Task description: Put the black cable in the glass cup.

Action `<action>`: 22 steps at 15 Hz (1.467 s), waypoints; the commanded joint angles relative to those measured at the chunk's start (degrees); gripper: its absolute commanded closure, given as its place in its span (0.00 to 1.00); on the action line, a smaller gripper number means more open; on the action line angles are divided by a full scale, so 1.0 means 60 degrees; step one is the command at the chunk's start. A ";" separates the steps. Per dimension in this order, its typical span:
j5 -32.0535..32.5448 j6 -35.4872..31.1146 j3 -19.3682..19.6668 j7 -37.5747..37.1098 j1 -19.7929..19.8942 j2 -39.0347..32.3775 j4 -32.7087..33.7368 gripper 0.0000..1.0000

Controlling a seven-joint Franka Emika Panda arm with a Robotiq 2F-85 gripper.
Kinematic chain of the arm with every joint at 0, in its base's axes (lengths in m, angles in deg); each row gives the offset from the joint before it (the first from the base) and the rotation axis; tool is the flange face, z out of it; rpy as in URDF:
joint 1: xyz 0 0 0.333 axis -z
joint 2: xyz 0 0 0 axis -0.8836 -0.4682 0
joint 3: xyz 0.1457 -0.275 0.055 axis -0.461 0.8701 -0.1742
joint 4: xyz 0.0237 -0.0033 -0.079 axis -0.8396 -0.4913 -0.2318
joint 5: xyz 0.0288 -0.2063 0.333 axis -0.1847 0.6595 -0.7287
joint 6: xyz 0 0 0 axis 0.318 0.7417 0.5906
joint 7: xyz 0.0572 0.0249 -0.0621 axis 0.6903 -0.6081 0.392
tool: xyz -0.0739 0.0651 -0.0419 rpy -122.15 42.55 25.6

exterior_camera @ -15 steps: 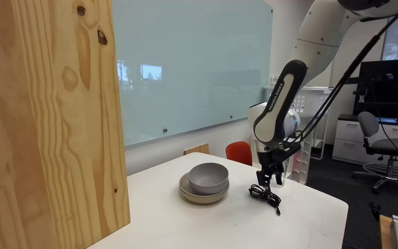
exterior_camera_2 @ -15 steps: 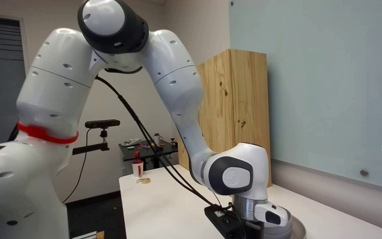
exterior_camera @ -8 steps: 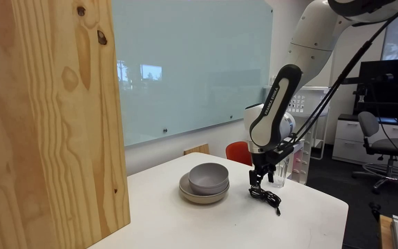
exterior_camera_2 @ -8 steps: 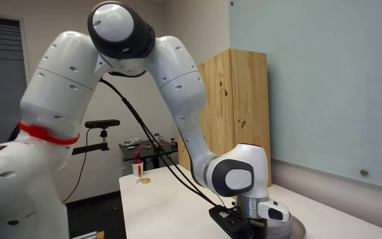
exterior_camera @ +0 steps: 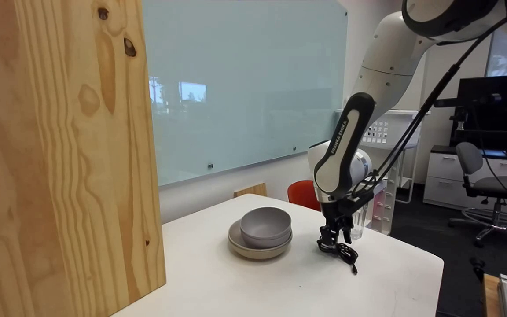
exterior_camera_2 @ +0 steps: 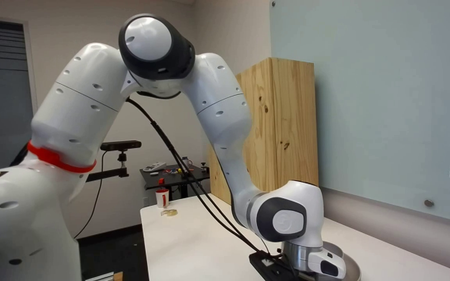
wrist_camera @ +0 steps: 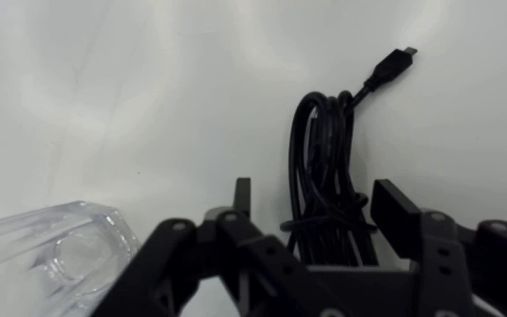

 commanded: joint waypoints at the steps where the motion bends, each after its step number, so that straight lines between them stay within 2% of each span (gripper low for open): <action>1: -0.0355 0.0441 -0.0119 0.0049 0.0140 -0.0489 0.0515 0.59; 6: -0.0359 0.0663 -0.0155 0.0124 0.0130 -0.0422 0.0585 0.94; 13: -0.0473 0.1650 -0.0409 0.0140 -0.0089 0.0953 0.1279 0.95; 19: 0.0159 0.2492 0.0020 -0.0089 0.0072 0.2312 0.2030 0.94; 22: 0.2212 0.1425 0.0738 -0.1669 -0.0124 0.3186 0.1471 0.94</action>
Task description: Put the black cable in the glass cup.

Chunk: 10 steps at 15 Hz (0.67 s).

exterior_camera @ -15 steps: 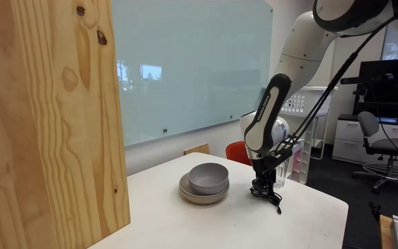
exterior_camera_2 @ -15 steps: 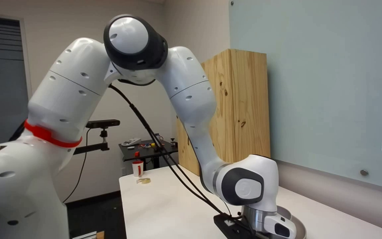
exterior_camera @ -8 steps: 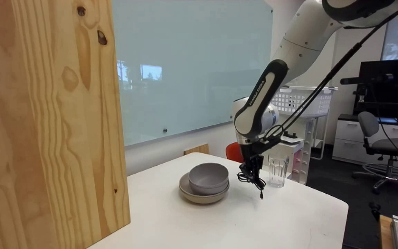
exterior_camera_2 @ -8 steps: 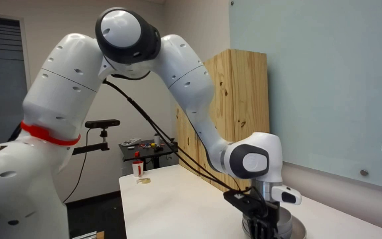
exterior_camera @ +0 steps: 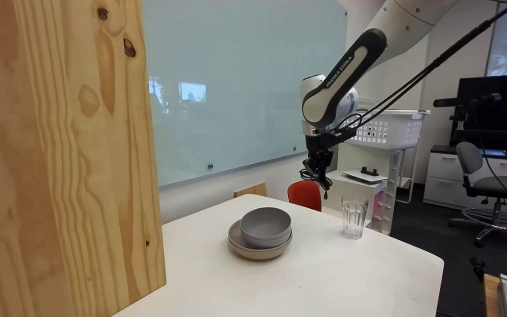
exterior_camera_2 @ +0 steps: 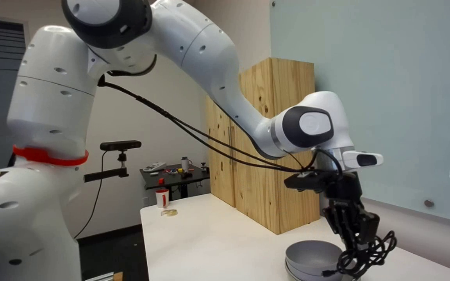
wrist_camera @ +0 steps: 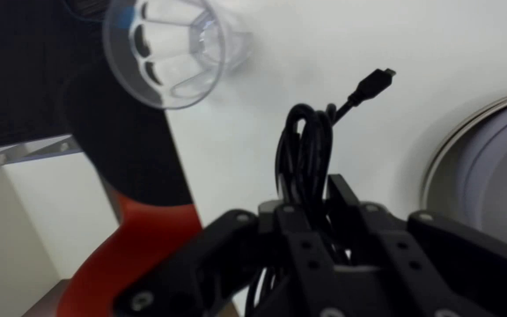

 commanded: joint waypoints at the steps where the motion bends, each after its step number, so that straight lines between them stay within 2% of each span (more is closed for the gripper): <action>1: 0.2092 -0.1103 0.0616 -0.1807 -0.0146 0.1020 -0.0928 0.94; 5: 0.5048 -0.1619 0.0854 -0.4541 -0.0045 0.2079 -0.2114 0.94; 7: 0.6103 -0.2169 0.0739 -0.5757 0.0256 0.2421 -0.2849 0.94; 10: 0.7539 -0.2378 0.0657 -0.7499 0.0628 0.2718 -0.3591 0.94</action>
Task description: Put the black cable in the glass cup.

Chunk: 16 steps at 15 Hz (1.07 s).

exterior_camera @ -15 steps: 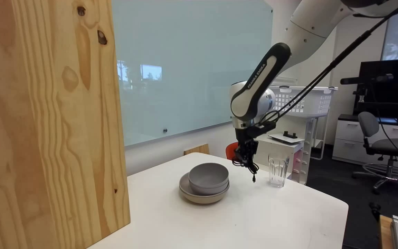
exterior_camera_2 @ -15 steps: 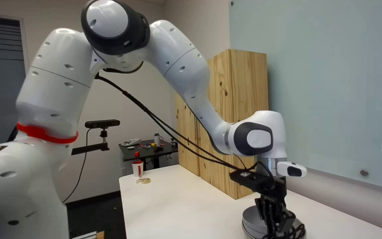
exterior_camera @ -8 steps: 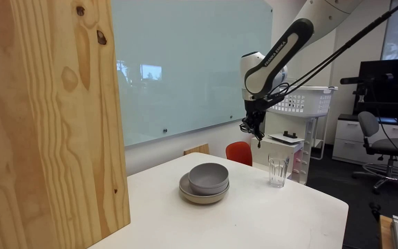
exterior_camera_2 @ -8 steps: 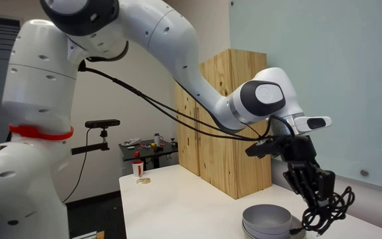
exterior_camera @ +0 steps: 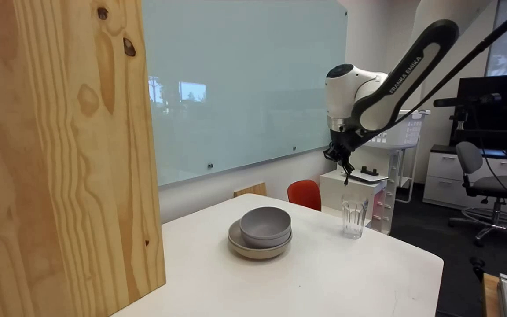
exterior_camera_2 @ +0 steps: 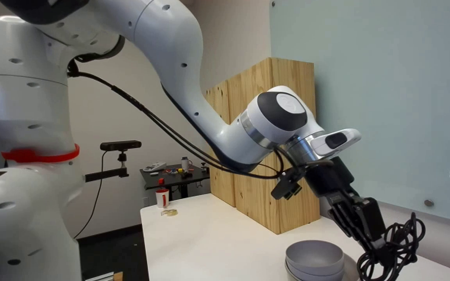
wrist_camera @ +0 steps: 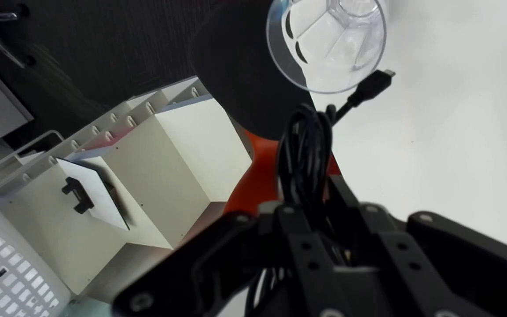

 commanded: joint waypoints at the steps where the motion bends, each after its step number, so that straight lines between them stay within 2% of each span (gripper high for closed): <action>1: 0.1704 -0.0574 -0.0100 -0.2051 0.0555 0.0591 -0.1239 0.94; 5: 0.4123 -0.1051 0.0034 -0.3949 0.1172 0.0841 -0.1457 0.94; 7: 0.5046 -0.1071 0.0194 -0.4602 0.1246 0.0902 -0.1463 0.94; 9: 0.5499 -0.1083 0.0220 -0.4825 0.1331 0.0951 -0.1560 0.94; 12: 0.5972 -0.1940 0.0258 -0.5049 0.1350 0.0786 -0.1720 0.94; 16: 0.7152 -0.2706 0.0202 -0.5791 0.1287 0.0396 -0.1549 0.94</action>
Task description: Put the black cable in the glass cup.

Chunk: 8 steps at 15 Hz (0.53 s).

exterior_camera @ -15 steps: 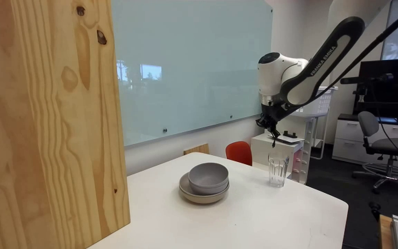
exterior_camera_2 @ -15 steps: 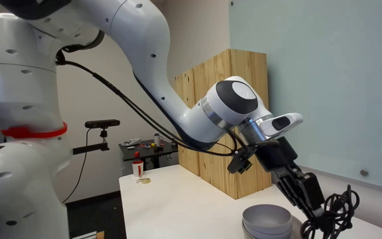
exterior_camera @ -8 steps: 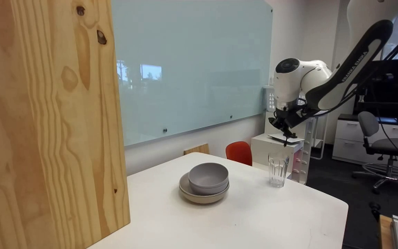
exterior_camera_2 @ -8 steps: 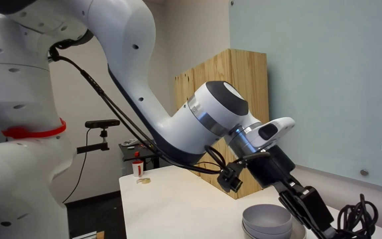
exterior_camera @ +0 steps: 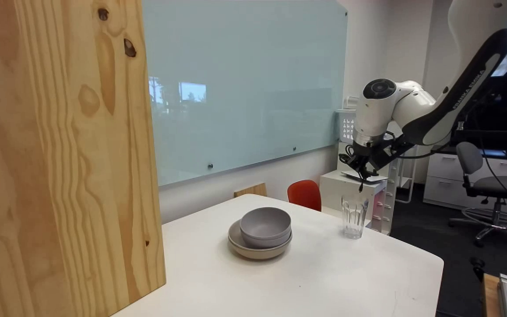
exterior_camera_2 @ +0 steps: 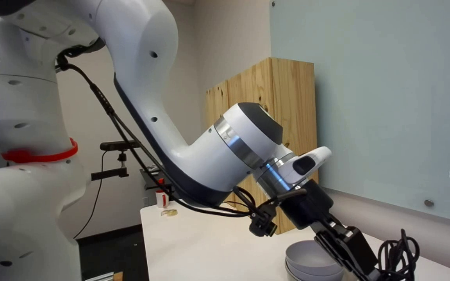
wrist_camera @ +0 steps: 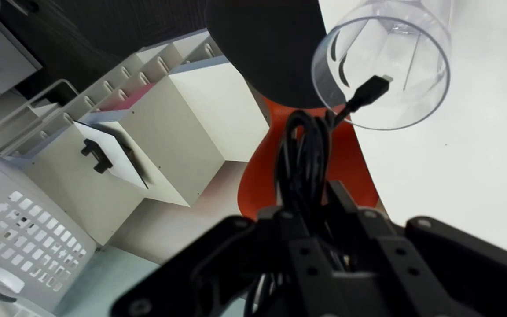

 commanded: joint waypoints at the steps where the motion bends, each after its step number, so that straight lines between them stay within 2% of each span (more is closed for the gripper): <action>1: 0.1327 -0.0776 0.0018 -0.1316 0.0007 -0.0429 0.0060 0.94; 4: 0.2141 -0.0903 0.0035 -0.1610 0.0032 -0.0637 0.0072 0.94; 8: 0.3703 -0.1119 0.0003 -0.2859 0.0021 -0.1051 0.0319 0.94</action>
